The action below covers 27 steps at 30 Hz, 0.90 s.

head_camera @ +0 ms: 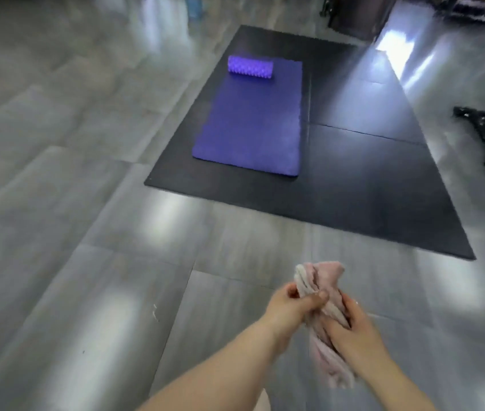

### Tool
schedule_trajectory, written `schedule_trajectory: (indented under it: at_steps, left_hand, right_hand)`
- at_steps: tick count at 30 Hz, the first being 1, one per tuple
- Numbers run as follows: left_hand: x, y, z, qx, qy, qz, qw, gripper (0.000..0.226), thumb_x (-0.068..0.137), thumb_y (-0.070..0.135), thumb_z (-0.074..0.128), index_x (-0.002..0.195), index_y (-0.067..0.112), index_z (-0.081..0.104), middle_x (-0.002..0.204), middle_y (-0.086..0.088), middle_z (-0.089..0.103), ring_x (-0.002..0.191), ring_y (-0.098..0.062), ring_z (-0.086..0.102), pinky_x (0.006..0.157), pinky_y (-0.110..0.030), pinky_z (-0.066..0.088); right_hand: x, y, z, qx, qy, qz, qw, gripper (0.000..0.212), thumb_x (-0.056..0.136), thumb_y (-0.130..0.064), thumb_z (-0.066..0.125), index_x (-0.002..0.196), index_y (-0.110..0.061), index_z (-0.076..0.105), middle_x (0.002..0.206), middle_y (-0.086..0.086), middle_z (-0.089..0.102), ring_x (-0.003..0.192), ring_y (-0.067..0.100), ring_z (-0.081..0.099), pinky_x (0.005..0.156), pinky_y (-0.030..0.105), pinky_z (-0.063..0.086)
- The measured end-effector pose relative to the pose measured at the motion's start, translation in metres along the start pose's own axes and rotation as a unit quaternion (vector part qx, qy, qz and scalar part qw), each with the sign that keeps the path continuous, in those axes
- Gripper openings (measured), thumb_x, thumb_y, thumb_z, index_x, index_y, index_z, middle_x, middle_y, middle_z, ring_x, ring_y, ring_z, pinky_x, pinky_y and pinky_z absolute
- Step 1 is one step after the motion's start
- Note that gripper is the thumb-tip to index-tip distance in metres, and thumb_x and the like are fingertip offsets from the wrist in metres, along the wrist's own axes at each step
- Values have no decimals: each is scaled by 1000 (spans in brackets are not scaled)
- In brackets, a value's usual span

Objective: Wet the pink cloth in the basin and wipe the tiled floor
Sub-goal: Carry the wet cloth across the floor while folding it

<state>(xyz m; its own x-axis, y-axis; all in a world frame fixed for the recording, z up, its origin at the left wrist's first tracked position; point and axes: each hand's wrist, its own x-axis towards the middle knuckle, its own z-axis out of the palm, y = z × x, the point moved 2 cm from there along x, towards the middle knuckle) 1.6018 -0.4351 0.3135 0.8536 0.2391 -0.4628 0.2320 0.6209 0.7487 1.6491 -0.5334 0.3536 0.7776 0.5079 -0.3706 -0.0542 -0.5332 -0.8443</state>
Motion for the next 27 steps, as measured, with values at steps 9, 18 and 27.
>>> schedule_trajectory:
  at_steps: [9, 18, 27]
  left_hand:
    - [60, 32, -30, -99, 233, 85, 964, 67, 50, 36, 71, 106, 0, 62, 103, -19, 67, 96, -30, 63, 86, -38, 52]
    - [63, 23, -75, -224, 392, 115, 885, 31, 56, 18, 71, 85, 9, 66, 91, -12, 68, 83, -21, 65, 79, -27, 54]
    - [84, -22, -114, -361, 564, 135, 730, 26, 64, 17, 58, 89, 19, 64, 67, 6, 72, 65, -9, 66, 59, -21, 50]
  right_hand:
    - [123, -30, 19, -65, -180, -66, 979, 24, 86, -1, 56, 103, -15, 47, 96, 8, 58, 75, 3, 53, 60, 8, 44]
    - [184, -50, 72, -110, -349, -22, 931, 16, 84, -6, 60, 72, -15, 55, 69, 8, 60, 62, 17, 56, 53, 16, 45]
    - [268, -23, 162, -227, -515, 22, 827, 11, 88, -25, 57, 93, -15, 54, 90, 4, 60, 82, 18, 55, 71, 29, 43]
